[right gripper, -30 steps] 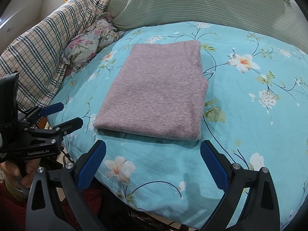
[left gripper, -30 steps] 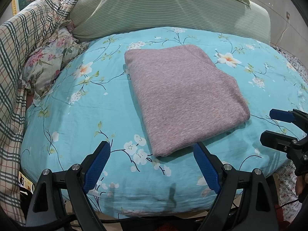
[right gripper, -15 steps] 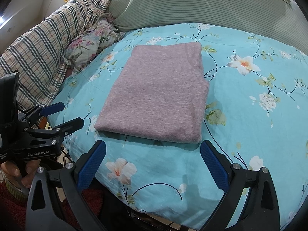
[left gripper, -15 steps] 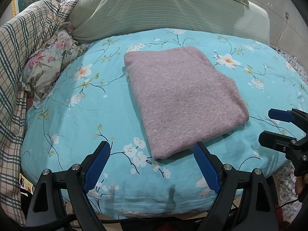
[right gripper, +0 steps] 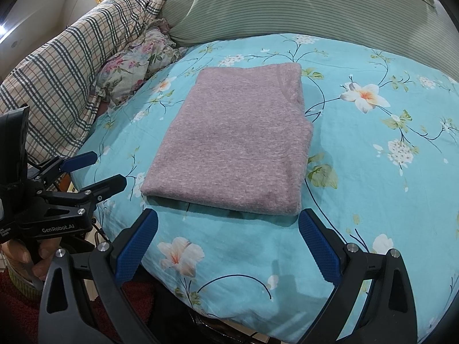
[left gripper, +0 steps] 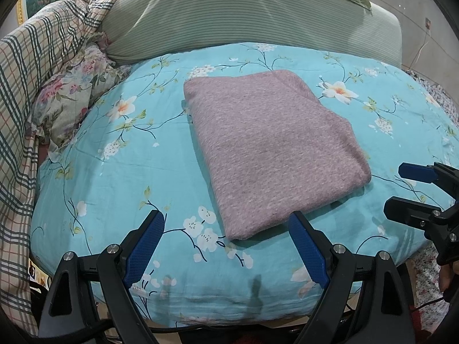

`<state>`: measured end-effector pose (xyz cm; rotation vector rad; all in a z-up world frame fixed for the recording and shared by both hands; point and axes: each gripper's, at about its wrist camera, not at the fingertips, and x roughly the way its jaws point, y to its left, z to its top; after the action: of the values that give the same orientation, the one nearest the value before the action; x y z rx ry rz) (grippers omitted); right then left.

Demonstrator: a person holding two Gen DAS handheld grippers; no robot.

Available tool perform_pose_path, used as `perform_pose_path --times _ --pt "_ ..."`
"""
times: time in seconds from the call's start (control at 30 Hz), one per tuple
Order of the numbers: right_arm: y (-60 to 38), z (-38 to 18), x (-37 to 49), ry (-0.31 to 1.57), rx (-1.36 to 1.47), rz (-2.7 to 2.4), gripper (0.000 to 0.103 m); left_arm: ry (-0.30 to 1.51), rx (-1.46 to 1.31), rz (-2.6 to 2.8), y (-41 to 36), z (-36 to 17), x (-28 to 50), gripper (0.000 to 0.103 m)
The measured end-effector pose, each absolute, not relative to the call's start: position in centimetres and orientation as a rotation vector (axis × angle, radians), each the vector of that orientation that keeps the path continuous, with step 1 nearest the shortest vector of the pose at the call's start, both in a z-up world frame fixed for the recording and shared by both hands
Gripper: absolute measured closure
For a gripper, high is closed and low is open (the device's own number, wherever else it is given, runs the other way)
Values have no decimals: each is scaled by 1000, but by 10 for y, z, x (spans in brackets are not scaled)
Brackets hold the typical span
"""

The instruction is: Fold small clothes

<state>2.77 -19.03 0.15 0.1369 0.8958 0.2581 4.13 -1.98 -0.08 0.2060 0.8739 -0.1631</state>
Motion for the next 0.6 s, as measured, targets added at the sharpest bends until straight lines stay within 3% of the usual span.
perform_pose_path --times 0.6 --pt "-192 3 36 894 133 267 5 877 203 -162 -22 0 43 14"
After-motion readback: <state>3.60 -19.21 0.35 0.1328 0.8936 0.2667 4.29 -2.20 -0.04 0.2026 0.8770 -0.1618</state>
